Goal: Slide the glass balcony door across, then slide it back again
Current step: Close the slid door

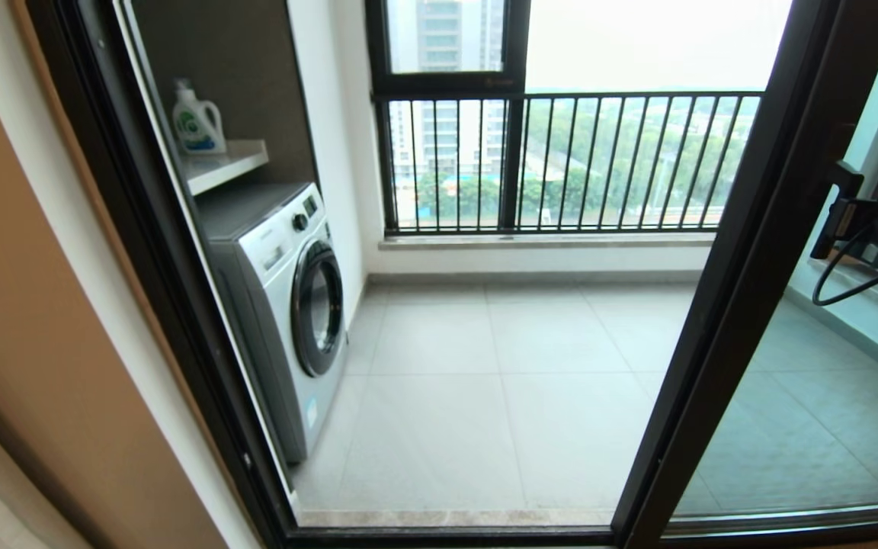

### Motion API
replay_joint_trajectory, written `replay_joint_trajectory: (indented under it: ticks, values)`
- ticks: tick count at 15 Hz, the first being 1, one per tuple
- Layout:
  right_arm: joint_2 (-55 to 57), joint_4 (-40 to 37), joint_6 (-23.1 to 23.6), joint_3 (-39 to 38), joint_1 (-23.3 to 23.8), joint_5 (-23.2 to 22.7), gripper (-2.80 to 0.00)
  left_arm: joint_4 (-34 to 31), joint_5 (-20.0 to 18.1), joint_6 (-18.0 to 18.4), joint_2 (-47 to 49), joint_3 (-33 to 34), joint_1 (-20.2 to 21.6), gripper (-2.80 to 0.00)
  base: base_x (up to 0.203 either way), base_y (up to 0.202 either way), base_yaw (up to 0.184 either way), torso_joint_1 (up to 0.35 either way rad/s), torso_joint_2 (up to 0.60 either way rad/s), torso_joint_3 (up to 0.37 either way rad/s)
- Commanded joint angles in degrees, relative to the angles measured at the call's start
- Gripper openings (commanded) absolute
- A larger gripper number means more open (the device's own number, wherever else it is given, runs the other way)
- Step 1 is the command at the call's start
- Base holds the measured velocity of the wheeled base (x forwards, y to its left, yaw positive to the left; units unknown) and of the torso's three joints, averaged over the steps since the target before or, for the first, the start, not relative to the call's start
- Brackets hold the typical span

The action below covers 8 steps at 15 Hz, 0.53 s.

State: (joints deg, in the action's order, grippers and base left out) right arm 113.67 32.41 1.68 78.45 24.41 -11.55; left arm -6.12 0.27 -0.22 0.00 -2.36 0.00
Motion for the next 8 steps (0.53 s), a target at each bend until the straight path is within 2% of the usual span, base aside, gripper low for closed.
replay_joint_trajectory:
  ticks: [1, 6, 8]
  values:
    - [-0.34, 0.28, 0.08, -0.19, -0.57, -0.06, -2.8, -0.03, 0.08, -0.04, 0.09, -0.01, 0.0, -2.8, 0.0, 0.0, 0.0, 0.0, 0.0, 0.0]
    - [-7.31, 0.28, -0.46, -5.93, -0.12, -0.44, -2.8, -0.03, 0.08, -0.04, 0.09, -0.01, 0.0, -2.8, 0.0, 0.0, 0.0, 0.0, 0.0, 0.0]
    - [-7.41, 0.28, -0.37, -5.51, -0.66, -0.58, -2.8, -0.04, 0.08, -0.04, 0.09, -0.01, 0.0, -2.8, 0.0, 0.0, 0.0, 0.0, 0.0, 0.0]
